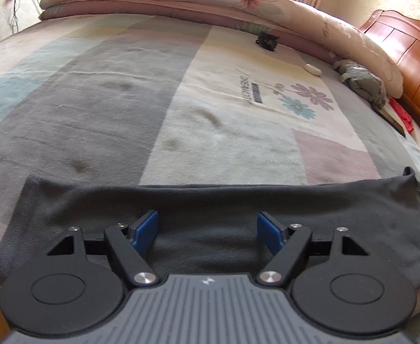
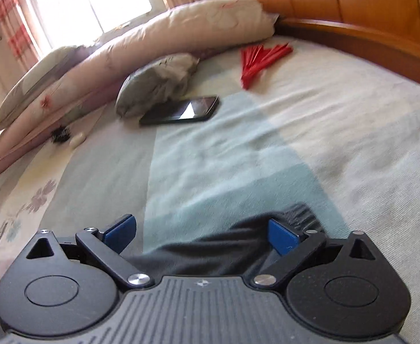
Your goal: Fold clothes
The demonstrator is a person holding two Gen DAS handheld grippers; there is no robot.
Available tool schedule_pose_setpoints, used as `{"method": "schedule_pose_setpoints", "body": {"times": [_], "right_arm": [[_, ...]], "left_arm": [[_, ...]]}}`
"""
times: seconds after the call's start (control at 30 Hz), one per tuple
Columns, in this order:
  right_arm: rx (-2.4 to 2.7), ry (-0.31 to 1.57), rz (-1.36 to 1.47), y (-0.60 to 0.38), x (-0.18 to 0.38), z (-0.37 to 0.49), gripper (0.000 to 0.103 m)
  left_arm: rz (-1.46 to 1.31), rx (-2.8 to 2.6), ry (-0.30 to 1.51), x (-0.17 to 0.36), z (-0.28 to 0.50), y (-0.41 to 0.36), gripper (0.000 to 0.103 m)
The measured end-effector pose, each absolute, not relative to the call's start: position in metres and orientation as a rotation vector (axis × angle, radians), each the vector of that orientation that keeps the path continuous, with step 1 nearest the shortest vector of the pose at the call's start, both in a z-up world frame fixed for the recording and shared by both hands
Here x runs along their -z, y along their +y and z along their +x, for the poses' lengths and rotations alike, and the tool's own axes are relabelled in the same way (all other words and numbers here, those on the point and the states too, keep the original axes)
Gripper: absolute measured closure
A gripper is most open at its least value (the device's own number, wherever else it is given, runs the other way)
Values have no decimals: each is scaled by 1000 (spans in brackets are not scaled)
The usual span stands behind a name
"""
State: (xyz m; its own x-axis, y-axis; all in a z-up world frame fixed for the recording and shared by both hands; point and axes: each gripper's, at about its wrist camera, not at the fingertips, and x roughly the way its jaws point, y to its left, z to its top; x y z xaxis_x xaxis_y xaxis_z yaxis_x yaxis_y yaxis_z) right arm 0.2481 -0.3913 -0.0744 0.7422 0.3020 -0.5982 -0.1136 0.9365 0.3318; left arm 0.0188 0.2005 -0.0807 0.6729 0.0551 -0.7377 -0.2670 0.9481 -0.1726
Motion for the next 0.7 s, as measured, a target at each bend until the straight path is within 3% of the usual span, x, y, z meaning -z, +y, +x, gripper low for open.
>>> {"method": "schedule_pose_setpoints", "body": {"times": [0.27,0.53,0.7], "right_arm": [[-213,697,51,-342,40,219,0],[-180,797,51,-376,81,192,0],[-146,804,40,-367,58,160,0]], "left_arm": [[-187,-225,814,70,14,197,26],[-224,-248,834,80,5,209,26],[-202,-226,831,72,8,200,26]]}}
